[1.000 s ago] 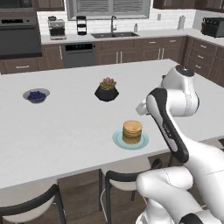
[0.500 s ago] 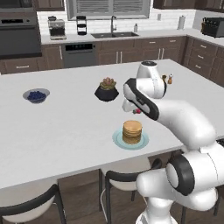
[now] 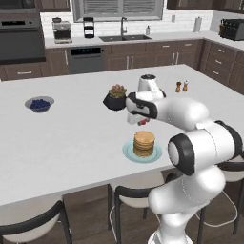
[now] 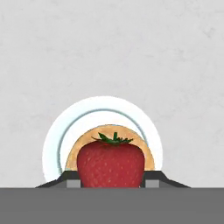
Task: Take the strawberry from the fridge and place it on top of the pancake, located on the dining counter.
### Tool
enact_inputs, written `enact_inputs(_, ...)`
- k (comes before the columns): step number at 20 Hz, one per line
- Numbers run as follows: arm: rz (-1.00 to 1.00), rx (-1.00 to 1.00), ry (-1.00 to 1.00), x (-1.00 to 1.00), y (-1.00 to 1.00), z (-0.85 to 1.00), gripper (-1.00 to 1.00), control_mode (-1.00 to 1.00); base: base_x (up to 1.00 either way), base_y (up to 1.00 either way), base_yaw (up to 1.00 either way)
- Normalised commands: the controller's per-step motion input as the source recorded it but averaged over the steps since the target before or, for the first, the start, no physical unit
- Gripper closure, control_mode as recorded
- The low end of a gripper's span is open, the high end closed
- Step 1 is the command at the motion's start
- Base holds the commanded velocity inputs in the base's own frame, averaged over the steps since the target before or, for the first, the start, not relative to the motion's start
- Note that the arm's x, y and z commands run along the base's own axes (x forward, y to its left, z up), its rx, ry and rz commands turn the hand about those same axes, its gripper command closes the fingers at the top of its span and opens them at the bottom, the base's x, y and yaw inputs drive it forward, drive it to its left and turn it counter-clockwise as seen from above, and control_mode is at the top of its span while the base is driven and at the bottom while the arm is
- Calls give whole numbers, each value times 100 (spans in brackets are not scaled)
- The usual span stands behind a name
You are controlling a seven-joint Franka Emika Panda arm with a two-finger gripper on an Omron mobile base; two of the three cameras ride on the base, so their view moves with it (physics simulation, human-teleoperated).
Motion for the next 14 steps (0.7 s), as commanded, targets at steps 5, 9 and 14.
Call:
enact_inputs(5, 9, 2, -3, 18, -18, -35, 100, -100, 0, 0, 0)
enact_inputs(9, 1, 10, -1, -40, -37, 0, 100, -100, 0, 0, 0)
enact_inputs(14, 8, 8, 0, -53, -3, 0, 100, -100, 0, 0, 0)
